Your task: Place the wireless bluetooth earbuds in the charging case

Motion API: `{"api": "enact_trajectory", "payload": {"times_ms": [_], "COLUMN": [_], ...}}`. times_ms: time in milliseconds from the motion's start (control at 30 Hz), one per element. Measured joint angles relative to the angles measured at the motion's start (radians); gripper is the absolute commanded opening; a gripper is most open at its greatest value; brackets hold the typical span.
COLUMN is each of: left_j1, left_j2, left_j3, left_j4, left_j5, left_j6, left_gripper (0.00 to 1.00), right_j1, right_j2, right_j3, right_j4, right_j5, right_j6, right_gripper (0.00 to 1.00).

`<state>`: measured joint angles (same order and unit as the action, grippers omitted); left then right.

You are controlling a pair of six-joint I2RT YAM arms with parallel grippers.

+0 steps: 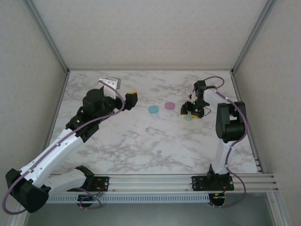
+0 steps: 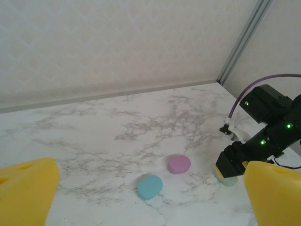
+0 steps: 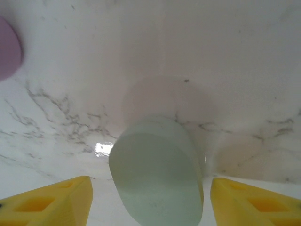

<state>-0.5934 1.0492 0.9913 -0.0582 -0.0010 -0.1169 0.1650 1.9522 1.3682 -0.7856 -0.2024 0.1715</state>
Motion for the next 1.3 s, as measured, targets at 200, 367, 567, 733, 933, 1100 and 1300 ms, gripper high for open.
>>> {"api": "enact_trajectory", "payload": {"times_ms": [200, 367, 567, 733, 933, 1100, 1300], "left_j1": [0.000, 0.000, 0.000, 0.000, 0.000, 0.000, 0.000], "left_j2": [0.006, 0.012, 0.019, 0.019, 0.023, 0.028, 0.029], "left_j3": [0.000, 0.000, 0.004, 0.004, 0.004, 0.004, 0.007], "left_j4": [0.000, 0.000, 0.000, 0.000, 0.000, 0.001, 0.000], "left_j5": [0.000, 0.000, 0.001, 0.001, 0.001, 0.000, 0.000], "left_j6": [-0.004, -0.004, -0.004, -0.005, -0.009, -0.019, -0.019], "left_gripper": [1.00, 1.00, 1.00, 1.00, 1.00, 1.00, 1.00], "right_j1": [0.058, 0.077, 0.090, 0.094, 0.100, 0.103, 0.104], "right_j2": [-0.024, -0.026, -0.026, -0.026, -0.026, -0.026, -0.026], "right_j3": [-0.042, -0.050, -0.050, -0.050, -0.050, -0.050, -0.053], "right_j4": [0.038, 0.054, 0.066, 0.068, 0.071, 0.080, 0.091], "right_j5": [0.133, 0.185, 0.211, 0.219, 0.230, 0.234, 0.237], "right_j6": [-0.003, -0.022, -0.035, -0.043, -0.050, -0.054, -0.054], "right_gripper": [0.66, 0.60, 0.55, 0.53, 0.53, 0.51, 0.51]}}
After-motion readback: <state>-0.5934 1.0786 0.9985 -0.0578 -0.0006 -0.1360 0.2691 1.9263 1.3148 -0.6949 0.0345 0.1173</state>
